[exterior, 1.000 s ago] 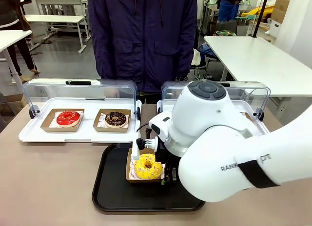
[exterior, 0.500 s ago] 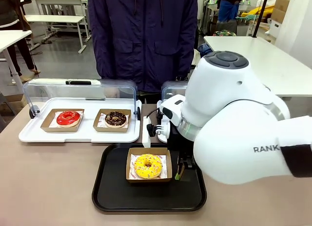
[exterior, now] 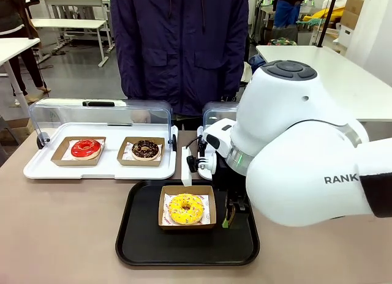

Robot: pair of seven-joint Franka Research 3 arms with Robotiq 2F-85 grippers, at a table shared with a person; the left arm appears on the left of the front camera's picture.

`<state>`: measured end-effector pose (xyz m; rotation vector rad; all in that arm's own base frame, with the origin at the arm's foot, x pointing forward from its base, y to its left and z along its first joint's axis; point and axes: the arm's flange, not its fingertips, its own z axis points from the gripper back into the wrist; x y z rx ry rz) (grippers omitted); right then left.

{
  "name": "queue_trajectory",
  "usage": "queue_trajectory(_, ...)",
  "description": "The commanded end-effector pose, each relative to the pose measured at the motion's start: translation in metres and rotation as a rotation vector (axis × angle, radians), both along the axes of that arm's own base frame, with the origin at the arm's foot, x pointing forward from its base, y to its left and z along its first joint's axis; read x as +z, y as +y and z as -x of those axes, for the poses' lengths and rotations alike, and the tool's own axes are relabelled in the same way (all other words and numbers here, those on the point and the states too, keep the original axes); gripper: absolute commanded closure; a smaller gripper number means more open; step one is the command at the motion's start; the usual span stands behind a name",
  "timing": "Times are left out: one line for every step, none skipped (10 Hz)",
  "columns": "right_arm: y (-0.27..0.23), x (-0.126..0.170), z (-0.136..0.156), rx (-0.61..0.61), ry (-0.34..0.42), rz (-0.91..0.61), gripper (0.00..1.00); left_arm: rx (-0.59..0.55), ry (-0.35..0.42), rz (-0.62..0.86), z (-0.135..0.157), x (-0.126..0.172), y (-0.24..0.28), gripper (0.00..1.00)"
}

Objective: Move the third donut from the left to the tray.
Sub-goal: Pick up the Paper togo box containing the Donut indicated by the person and place it on the Handle tray.

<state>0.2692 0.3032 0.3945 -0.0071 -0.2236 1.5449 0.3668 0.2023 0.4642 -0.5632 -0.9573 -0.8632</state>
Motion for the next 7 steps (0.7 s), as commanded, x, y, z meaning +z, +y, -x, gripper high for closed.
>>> queue_trajectory(0.0030, -0.0015, -0.0012, -0.024, -0.028, 0.004, 0.00, -0.011, -0.006, 0.000, 0.0010, 0.0013, -0.0005, 0.00)
queue_trajectory(0.0030, -0.0015, -0.0012, -0.024, -0.028, 0.004, 0.00, -0.011, -0.006, 0.000, 0.0010, 0.0013, -0.0005, 0.00)
queue_trajectory(0.0030, -0.0015, -0.0012, -0.024, -0.028, 0.004, 0.00, -0.011, -0.006, 0.000, 0.0010, 0.0013, -0.0005, 0.00)
queue_trajectory(0.0030, -0.0015, -0.0012, -0.024, -0.028, 0.004, 0.00, -0.011, -0.006, 0.000, 0.0010, 0.0013, -0.0005, 0.00)
queue_trajectory(0.0030, -0.0015, -0.0012, -0.024, -0.028, 0.004, 0.00, -0.011, -0.006, 0.000, 0.0010, 0.0013, -0.0005, 0.00)
queue_trajectory(0.0030, -0.0015, -0.0012, -0.024, -0.028, 0.004, 0.00, -0.011, -0.006, 0.000, 0.0010, 0.0013, -0.0005, 0.00)
queue_trajectory(0.0030, -0.0015, -0.0012, -0.024, -0.028, 0.004, 0.00, -0.011, -0.006, 0.000, 0.0010, 0.0013, -0.0005, 0.00)
